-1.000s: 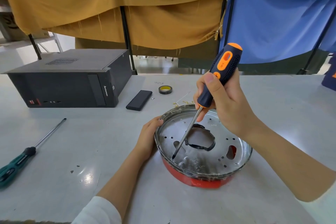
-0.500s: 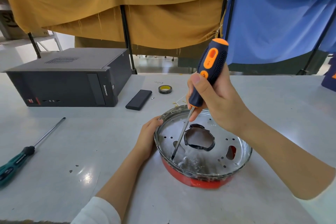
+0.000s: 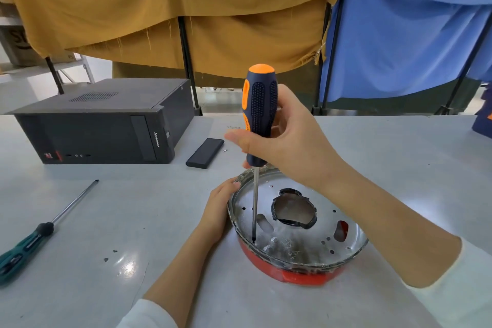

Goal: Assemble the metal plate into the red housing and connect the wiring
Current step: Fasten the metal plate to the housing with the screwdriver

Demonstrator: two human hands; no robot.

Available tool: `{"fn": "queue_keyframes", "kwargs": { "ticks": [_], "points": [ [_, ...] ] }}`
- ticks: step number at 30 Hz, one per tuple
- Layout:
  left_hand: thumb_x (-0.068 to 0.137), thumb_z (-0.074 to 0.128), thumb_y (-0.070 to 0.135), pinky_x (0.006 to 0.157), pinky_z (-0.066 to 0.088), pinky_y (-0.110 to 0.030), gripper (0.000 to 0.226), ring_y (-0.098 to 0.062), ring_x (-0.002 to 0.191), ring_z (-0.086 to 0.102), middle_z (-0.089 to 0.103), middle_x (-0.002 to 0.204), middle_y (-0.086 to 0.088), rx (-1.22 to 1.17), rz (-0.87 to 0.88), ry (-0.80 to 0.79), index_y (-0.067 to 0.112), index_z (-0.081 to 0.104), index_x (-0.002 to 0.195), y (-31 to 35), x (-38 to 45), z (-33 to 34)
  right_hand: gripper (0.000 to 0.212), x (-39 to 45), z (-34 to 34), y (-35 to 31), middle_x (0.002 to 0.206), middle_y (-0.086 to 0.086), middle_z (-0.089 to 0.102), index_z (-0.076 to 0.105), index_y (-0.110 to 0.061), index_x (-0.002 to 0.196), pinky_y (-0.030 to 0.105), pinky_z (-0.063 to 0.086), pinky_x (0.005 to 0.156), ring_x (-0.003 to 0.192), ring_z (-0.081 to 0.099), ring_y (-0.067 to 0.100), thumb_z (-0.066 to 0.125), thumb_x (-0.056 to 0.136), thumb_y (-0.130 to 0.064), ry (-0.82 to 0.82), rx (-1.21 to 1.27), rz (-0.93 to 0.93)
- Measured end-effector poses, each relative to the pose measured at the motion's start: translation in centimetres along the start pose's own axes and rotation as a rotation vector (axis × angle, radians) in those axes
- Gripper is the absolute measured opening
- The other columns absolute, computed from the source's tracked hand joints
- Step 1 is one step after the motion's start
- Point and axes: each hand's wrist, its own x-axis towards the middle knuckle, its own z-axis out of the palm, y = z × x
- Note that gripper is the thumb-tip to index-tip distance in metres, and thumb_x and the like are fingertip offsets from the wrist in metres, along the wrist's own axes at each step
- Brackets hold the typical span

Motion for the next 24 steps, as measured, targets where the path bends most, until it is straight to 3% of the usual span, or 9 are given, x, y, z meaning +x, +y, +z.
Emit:
{"fn": "queue_keyframes", "kwargs": {
  "ticks": [3,6,8,10,12,14,17,22,24],
  "points": [
    [0.096,0.05,0.017,0.082,0.052,-0.04,0.03,-0.027,0.091,0.065,0.07,0.1,-0.024,-0.041,-0.012,0.014,-0.008,0.064,0.104,0.2,-0.3,0.1,0.041,0.6,0.5,0.6,0.074,-0.001,0.053,0.041,-0.019,0.096,0.03,0.056,0.058,0.064,0.066,0.019,0.075,0.078,-0.032,0.052,-0.066,0.032],
    [0.087,0.053,0.024,0.098,0.046,-0.054,0.04,-0.045,0.105,0.062,0.066,0.112,-0.031,-0.079,-0.008,0.009,-0.006,0.065,0.109,0.5,-0.5,0.2,0.046,1.0,-0.2,0.6,0.095,-0.004,0.065,0.034,-0.026,0.109,0.023,0.052,0.068,0.089,0.068,0.017,0.07,0.082,-0.02,-0.11,0.096,0.105],
    [0.083,0.054,0.027,0.101,0.044,-0.058,0.044,-0.049,0.113,0.058,0.066,0.115,-0.03,-0.077,-0.009,0.014,-0.005,0.065,0.111,0.5,-0.5,0.2,0.049,1.1,-1.2,0.6,0.105,-0.005,0.067,0.032,-0.022,0.121,0.031,0.052,0.083,0.101,0.067,0.021,0.06,0.083,-0.009,-0.223,0.279,0.121],
    [0.088,0.054,0.023,0.098,0.047,-0.054,0.035,-0.046,0.108,0.061,0.068,0.112,-0.027,-0.058,-0.014,0.027,-0.003,0.068,0.108,0.3,-0.3,0.1,0.045,1.0,-1.9,0.4,0.107,-0.001,0.068,0.037,-0.017,0.124,0.034,0.052,0.086,0.101,0.067,0.026,0.053,0.085,-0.003,-0.285,0.34,0.104],
    [0.093,0.053,0.019,0.094,0.049,-0.05,0.028,-0.041,0.104,0.064,0.071,0.108,-0.022,-0.049,-0.018,0.031,0.001,0.07,0.106,0.2,-0.2,0.0,0.04,0.9,-1.9,0.1,0.1,0.002,0.07,0.044,-0.014,0.118,0.029,0.053,0.079,0.093,0.069,0.025,0.063,0.084,-0.006,-0.239,0.234,0.095],
    [0.088,0.054,0.025,0.094,0.049,-0.05,0.034,-0.039,0.105,0.065,0.071,0.108,-0.022,-0.056,-0.011,0.02,0.002,0.07,0.107,0.2,-0.3,0.0,0.048,1.1,-1.5,0.3,0.09,0.006,0.071,0.047,-0.015,0.11,0.035,0.056,0.077,0.085,0.07,0.024,0.079,0.074,-0.013,-0.119,0.11,0.102],
    [0.082,0.055,0.029,0.096,0.048,-0.052,0.042,-0.04,0.105,0.065,0.069,0.11,-0.026,-0.07,-0.013,0.01,-0.001,0.068,0.109,0.4,-0.3,0.1,0.053,1.4,-0.9,0.5,0.08,0.002,0.066,0.042,-0.021,0.106,0.036,0.057,0.069,0.077,0.07,0.022,0.082,0.071,-0.02,-0.067,0.028,0.102],
    [0.096,0.05,0.016,0.088,0.053,-0.041,0.027,-0.026,0.098,0.069,0.074,0.105,-0.016,-0.037,-0.02,0.017,0.005,0.072,0.106,0.0,0.0,-0.1,0.048,1.1,-2.5,0.1,0.114,0.004,0.065,0.041,-0.011,0.128,0.046,0.049,0.097,0.106,0.064,0.026,0.058,0.084,-0.003,-0.344,0.278,0.111],
    [0.096,0.049,0.015,0.079,0.056,-0.03,0.026,-0.018,0.091,0.07,0.076,0.1,-0.01,-0.02,-0.014,0.018,0.009,0.074,0.101,0.0,0.0,-0.2,0.044,1.1,-2.8,-0.1,0.113,0.005,0.067,0.049,-0.01,0.125,0.042,0.049,0.098,0.105,0.065,0.027,0.058,0.084,0.0,-0.35,0.279,0.084]
  ]
}}
